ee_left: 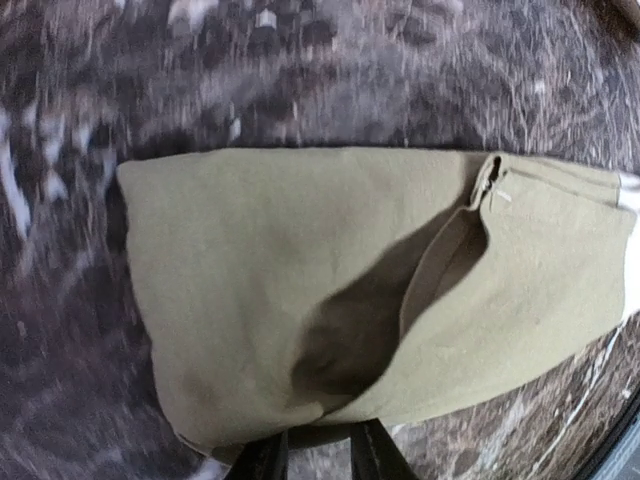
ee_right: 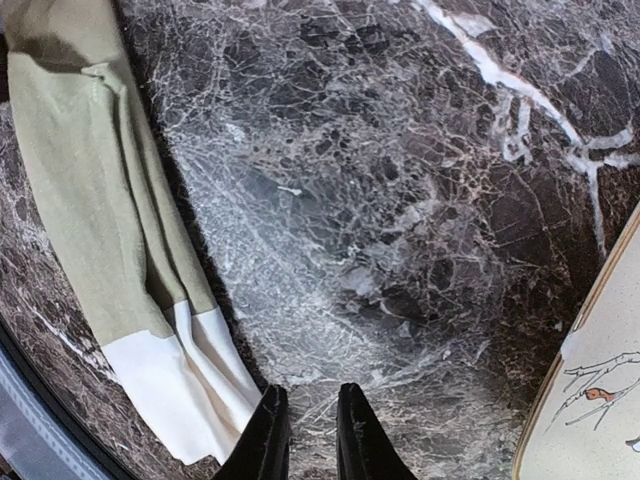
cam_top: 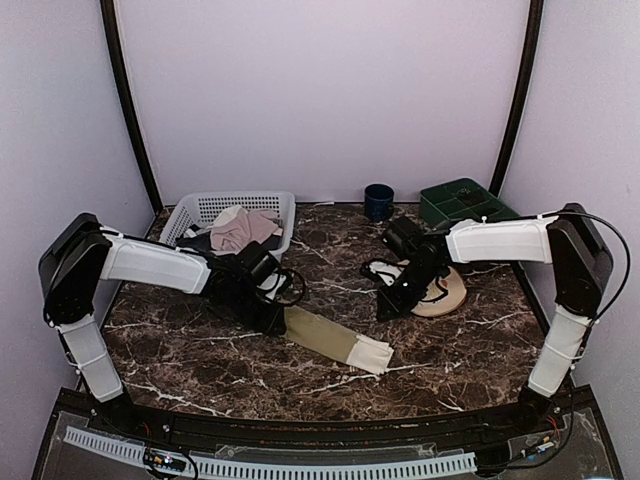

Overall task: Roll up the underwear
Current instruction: Adjust the underwear at the center of the board.

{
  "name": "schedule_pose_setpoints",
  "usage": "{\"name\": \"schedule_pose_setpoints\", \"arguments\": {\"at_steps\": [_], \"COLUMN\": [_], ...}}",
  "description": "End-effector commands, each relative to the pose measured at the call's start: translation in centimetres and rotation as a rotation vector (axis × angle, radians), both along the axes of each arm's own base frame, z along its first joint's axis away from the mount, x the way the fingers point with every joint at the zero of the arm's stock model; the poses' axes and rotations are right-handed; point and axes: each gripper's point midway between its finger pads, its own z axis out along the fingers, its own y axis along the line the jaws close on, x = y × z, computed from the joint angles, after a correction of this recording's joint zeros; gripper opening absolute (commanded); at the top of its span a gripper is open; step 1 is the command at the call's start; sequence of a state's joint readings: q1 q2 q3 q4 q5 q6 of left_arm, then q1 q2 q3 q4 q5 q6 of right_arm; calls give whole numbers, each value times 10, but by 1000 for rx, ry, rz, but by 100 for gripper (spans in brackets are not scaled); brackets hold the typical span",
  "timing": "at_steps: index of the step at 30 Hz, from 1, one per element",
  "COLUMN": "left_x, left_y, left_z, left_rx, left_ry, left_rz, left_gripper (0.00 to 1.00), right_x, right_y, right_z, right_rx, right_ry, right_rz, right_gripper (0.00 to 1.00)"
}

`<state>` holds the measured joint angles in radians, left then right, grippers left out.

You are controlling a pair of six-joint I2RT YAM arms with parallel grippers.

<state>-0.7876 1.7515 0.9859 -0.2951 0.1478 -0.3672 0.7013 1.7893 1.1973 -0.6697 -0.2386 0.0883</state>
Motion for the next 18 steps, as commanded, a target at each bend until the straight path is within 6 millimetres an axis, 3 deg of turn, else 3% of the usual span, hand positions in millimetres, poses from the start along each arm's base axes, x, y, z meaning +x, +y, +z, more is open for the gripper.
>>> {"name": "schedule_pose_setpoints", "arguments": {"at_steps": [1,4,6,13,18], "left_x": [53,79,81,55,39], "left_y": [-13,-27,-33,-26,-16], "left_z": [11,27,46,103,120], "left_rx": [25,39,9,-150,-207], "left_ry": [-66,-122,-158,-259,-272], "left_rz": [-67,-131,-168,-181,-153], "left_gripper": [28,33,38,47,47], "right_x": [-3,-6,-9,-39,-71], "right_y": [-1,3,6,10,13], "right_z": [1,-3,-5,-28,-51], "right_rx": [14,38,54,79,78], "right_ry": [8,34,47,116,163], "right_rz": [5,6,1,-3,12], "right_gripper": [16,14,13,10,9]}}
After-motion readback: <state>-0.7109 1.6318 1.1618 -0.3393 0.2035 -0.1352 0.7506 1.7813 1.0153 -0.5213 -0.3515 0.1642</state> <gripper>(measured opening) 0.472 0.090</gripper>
